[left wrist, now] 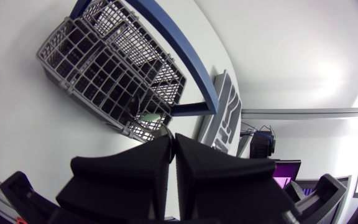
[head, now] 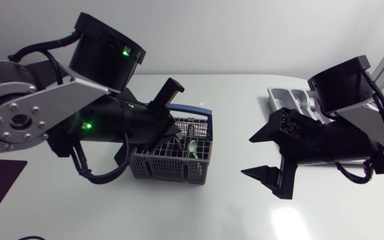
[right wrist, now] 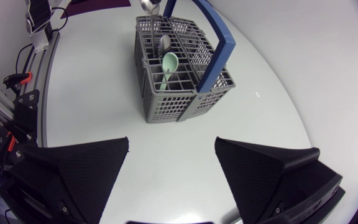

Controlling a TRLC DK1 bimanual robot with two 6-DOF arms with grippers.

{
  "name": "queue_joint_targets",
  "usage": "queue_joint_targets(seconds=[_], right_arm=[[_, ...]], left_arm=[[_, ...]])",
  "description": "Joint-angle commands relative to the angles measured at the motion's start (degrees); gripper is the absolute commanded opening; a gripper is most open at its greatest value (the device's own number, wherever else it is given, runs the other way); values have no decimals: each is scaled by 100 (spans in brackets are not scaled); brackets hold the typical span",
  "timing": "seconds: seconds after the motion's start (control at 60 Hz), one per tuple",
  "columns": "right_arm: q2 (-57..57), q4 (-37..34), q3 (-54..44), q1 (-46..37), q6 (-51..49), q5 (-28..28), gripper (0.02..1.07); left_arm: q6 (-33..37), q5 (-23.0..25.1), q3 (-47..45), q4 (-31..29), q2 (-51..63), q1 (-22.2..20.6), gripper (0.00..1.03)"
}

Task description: Unload the cutlery basket into the drawer organizer.

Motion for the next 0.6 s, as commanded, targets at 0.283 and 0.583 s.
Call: queue_joint_targets(seconds=[0.283,0.583], right_arm=[[-327,79,-123,240,379,75,102],[-538,97,-132,521,634,66,102]], left_arm=[[-187,214,206,-462,-520,75,4],[-257,364,223,-471,-890,84,4]])
